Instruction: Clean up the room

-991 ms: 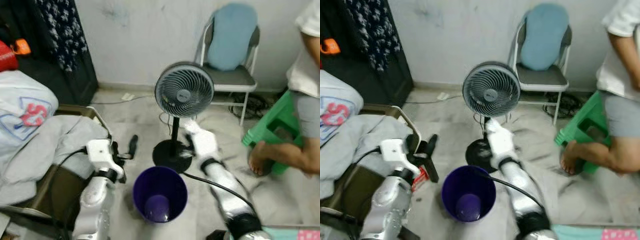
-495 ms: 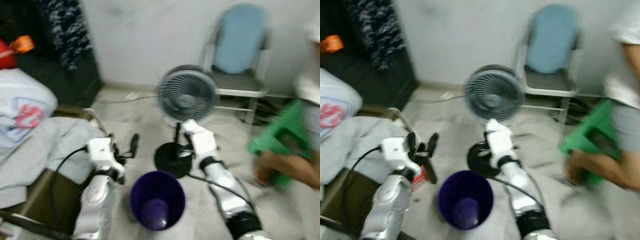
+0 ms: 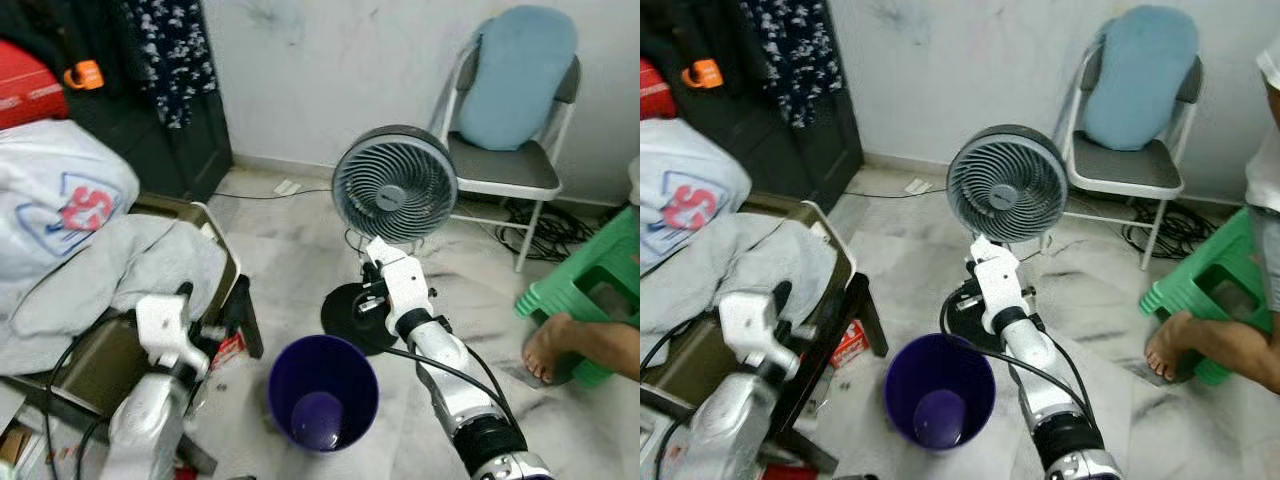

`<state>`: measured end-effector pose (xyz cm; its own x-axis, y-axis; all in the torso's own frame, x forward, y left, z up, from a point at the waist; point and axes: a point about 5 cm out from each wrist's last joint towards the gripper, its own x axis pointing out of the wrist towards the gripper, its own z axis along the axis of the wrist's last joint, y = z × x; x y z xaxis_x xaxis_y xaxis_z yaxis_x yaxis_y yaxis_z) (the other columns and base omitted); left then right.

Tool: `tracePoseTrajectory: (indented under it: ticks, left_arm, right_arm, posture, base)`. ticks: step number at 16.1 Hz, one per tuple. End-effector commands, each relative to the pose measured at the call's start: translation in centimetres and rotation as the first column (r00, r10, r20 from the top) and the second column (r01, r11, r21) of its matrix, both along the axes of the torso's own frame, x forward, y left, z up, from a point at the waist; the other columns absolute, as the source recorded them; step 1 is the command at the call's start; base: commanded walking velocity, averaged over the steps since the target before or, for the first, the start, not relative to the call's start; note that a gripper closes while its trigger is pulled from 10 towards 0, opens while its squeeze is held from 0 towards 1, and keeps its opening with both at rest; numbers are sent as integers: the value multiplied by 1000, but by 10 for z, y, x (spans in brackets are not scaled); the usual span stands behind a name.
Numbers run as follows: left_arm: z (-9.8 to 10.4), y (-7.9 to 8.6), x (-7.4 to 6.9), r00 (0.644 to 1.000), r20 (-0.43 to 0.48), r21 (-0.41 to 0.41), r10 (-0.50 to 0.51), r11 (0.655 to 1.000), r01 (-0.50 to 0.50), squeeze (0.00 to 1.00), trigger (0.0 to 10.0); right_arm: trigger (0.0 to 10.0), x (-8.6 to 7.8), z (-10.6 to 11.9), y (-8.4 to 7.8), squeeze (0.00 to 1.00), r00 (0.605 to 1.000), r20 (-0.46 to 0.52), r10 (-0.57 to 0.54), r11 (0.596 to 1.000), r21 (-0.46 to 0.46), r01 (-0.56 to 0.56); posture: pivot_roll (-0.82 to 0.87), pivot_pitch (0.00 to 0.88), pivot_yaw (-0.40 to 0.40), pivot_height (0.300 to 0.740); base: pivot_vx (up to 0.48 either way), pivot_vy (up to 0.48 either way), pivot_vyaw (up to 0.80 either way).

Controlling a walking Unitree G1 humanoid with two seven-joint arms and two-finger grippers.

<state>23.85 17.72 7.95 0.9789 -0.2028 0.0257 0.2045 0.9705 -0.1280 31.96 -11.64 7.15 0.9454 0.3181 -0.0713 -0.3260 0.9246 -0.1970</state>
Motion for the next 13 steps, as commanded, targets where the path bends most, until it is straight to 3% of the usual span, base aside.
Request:
tracePoseTrajectory:
  ticks: [1,5,8,13]
  left_arm:
    - [7,1,-3,999,27,19,-39,999,38,0,10000]
    - [18,15,-13,995,40,55,-89,995,86,0,10000]
    - [21,25,-33,990,-4,86,-142,986,142,0,10000]
    - [30,27,-61,967,-73,136,-243,958,251,0,10000]
  right_arm:
    - [10000,4,2,-8,0,999,0,-37,999,7,37]
    - [10000,7,3,9,0,999,-24,-22,998,56,23]
    - [10000,5,-10,35,0,993,-121,-4,997,82,14]
    - [10000,3,-29,45,0,957,-281,-68,990,97,99]
  posture:
    - [127,151,-9,740]
    - [169,195,-3,740]
    - [195,277,7,740]
    - [270,379,59,740]
  base:
    - [0,0,0]
    - [0,0,0]
    - [0,0,0]
    - [0,0,0]
